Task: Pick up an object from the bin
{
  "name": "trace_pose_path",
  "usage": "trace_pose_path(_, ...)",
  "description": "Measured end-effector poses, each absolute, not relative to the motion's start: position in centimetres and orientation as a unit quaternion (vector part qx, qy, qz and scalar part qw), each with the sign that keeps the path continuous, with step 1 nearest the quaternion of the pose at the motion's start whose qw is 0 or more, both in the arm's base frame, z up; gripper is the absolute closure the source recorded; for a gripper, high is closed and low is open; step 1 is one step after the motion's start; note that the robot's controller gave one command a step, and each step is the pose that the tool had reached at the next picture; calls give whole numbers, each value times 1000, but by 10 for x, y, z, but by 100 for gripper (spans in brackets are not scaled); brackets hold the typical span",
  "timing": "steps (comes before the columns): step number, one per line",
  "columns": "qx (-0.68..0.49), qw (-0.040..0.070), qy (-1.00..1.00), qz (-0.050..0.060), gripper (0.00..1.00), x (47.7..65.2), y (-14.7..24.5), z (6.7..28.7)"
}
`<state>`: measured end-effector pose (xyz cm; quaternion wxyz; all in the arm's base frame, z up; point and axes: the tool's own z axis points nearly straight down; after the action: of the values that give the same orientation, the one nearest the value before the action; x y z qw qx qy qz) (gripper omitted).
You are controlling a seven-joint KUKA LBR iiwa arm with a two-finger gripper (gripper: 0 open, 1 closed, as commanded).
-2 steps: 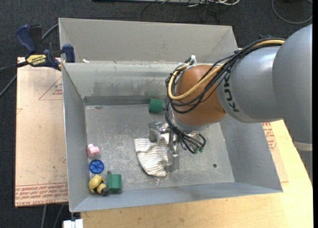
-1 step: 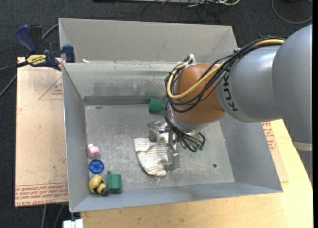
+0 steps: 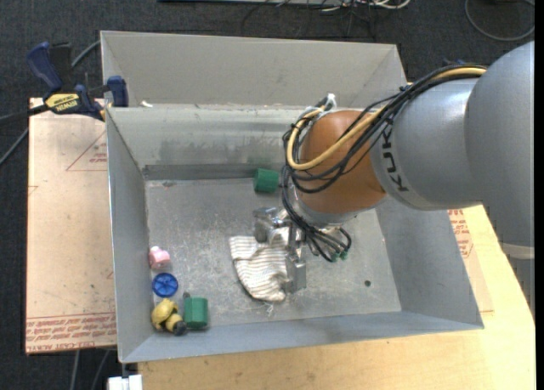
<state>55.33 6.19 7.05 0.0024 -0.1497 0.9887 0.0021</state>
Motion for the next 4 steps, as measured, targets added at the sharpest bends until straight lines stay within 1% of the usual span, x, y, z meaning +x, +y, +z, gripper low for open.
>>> trace_pose_path(1,-372,4,928,1,100,518,87,72)
trace_pose_path(3,-372,4,928,2,100,519,87,73)
trace_pose_path(4,-371,3,929,2,100,518,87,78)
